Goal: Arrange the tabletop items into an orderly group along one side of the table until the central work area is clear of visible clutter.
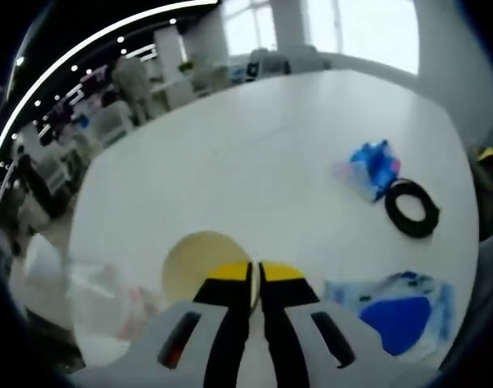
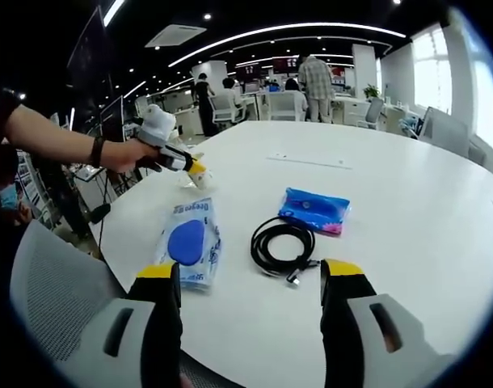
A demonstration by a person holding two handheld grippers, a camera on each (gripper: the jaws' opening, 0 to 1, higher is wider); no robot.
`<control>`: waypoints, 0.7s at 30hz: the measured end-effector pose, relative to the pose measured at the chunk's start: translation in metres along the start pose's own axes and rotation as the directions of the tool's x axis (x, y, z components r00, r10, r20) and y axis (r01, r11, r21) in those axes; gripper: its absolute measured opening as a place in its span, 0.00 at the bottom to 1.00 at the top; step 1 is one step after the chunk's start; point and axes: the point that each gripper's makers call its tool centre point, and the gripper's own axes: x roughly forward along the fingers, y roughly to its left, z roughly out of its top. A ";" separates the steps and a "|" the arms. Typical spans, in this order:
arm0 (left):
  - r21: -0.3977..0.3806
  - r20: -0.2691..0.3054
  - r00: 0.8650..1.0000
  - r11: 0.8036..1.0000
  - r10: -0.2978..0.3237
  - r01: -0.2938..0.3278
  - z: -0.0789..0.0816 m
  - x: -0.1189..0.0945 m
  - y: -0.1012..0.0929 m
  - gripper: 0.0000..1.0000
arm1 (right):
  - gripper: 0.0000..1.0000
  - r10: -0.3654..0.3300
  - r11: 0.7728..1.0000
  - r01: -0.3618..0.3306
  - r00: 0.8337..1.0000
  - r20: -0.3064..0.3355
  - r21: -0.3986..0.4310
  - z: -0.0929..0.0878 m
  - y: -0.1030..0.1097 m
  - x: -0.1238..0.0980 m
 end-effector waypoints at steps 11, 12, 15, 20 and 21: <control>0.059 -0.039 0.999 0.998 0.001 0.001 -0.008 0.008 -0.001 0.01 | 0.70 -0.006 1.000 0.006 1.000 0.001 0.009 0.000 -0.003 -0.001; 0.063 -0.041 0.999 0.998 0.003 -0.001 -0.008 0.008 0.000 0.01 | 0.70 -0.005 1.000 0.005 1.000 0.001 0.009 0.000 -0.003 0.000; 0.066 -0.048 0.999 0.998 0.006 -0.003 -0.008 0.009 0.003 0.01 | 0.70 -0.004 1.000 0.004 1.000 0.000 0.010 0.000 -0.003 0.000; 0.072 -0.058 0.998 0.997 0.005 -0.001 -0.008 0.009 0.005 0.01 | 0.70 -0.002 1.000 0.002 1.000 -0.001 0.007 0.000 -0.002 0.000; 0.071 -0.058 0.998 0.997 0.003 0.001 -0.008 0.009 0.005 0.01 | 0.70 -0.002 1.000 0.002 1.000 -0.001 0.008 0.000 -0.002 0.000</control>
